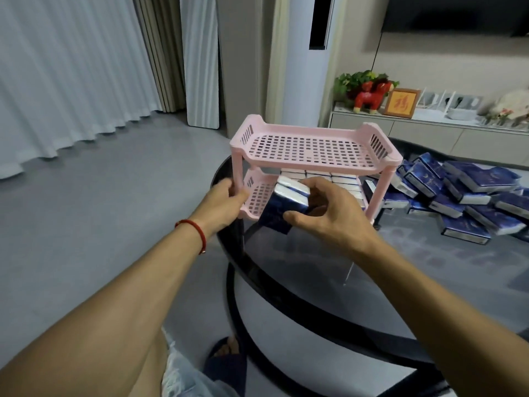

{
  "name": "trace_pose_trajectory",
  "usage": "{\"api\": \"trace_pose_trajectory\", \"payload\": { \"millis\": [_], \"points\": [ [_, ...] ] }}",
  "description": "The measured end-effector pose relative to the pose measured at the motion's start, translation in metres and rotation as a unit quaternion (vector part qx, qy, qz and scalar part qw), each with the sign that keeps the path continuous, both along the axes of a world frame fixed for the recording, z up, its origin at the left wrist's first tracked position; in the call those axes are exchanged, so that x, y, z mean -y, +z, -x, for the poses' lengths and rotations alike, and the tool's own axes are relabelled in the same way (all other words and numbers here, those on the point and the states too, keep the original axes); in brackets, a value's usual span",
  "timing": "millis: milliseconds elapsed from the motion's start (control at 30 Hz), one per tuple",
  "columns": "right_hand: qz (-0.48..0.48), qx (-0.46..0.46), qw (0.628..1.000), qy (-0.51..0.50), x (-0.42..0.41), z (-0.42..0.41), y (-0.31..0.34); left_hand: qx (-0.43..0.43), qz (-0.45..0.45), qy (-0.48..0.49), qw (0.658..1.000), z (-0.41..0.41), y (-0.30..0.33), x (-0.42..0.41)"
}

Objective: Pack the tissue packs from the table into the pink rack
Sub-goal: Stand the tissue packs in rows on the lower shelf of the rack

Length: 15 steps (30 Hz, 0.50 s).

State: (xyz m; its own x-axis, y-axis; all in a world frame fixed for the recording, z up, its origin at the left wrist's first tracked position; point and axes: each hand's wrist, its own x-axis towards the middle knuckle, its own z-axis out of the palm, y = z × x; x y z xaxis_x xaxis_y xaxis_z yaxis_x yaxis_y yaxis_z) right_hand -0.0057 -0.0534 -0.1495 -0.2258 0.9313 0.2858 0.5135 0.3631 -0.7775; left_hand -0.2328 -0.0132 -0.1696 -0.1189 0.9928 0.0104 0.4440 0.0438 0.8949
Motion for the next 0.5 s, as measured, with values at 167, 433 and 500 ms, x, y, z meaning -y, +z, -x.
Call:
{"api": "trace_pose_trajectory", "payload": {
  "millis": [167,433,500],
  "points": [
    [-0.037,0.055,0.998,-0.013,-0.015,0.009,0.004,0.009,-0.032,0.013,0.999,0.007,-0.004,-0.004],
    [-0.055,0.133,0.989,0.026,-0.044,0.035,0.014,-0.006,-0.071,0.02,0.997,0.0,0.001,-0.003],
    [-0.039,0.175,0.983,0.037,-0.056,0.041,0.013,-0.006,-0.068,0.019,0.998,0.0,0.002,0.0]
  ]
}}
